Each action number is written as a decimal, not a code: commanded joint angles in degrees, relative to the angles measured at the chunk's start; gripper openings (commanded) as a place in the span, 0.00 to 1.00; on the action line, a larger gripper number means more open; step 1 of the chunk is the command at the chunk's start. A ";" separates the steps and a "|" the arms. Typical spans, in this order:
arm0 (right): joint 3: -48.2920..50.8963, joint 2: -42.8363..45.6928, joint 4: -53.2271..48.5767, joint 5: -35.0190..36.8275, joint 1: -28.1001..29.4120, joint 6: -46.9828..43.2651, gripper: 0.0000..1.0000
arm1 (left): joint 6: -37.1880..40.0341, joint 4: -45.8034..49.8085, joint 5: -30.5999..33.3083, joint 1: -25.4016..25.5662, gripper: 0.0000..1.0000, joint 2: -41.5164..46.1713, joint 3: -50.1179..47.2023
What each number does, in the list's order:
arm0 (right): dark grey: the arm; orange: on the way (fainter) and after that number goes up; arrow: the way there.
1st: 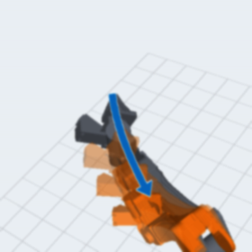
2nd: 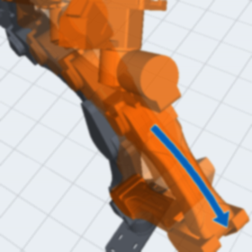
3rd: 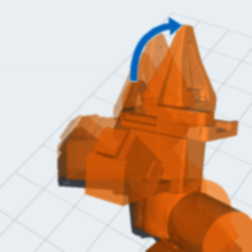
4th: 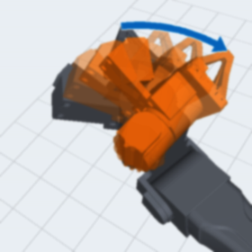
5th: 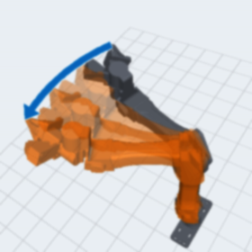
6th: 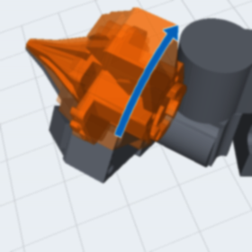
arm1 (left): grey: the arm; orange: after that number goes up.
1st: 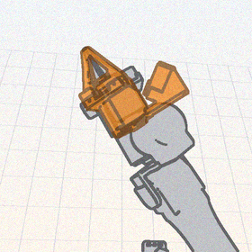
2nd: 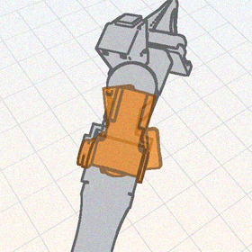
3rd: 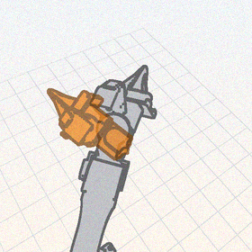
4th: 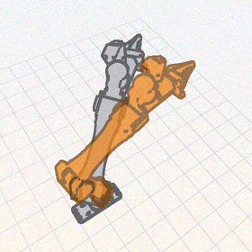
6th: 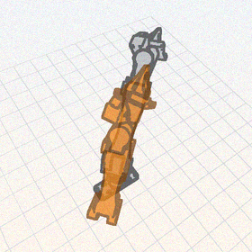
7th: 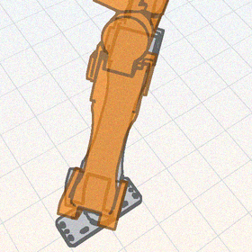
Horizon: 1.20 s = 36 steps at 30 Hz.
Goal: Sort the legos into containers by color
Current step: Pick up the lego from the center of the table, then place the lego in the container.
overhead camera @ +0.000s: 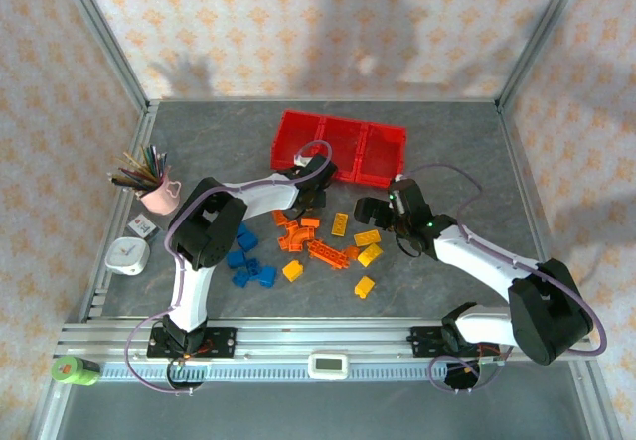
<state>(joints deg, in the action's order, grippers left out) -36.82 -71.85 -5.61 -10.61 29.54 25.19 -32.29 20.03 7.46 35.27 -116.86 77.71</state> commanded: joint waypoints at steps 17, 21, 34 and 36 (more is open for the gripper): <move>-10.38 -6.44 5.08 -2.49 -0.43 2.70 1.00 | 3.98 4.35 6.00 -7.21 0.30 2.71 16.09; -11.34 -7.81 6.29 -2.55 -1.74 3.46 1.00 | 3.92 2.55 5.43 -9.61 0.30 -2.31 22.40; -13.43 -7.01 5.06 -2.95 -3.43 2.09 1.00 | 6.98 3.50 4.48 -12.24 0.61 -8.18 31.05; -13.63 -6.34 4.09 -3.03 -3.57 1.74 1.00 | 7.24 4.49 3.70 -12.25 0.64 -7.16 30.86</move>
<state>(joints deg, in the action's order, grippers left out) -48.21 -79.99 -0.60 -13.80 26.41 27.86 -26.63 22.74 10.96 23.14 -126.98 106.98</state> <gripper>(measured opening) 0.997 0.629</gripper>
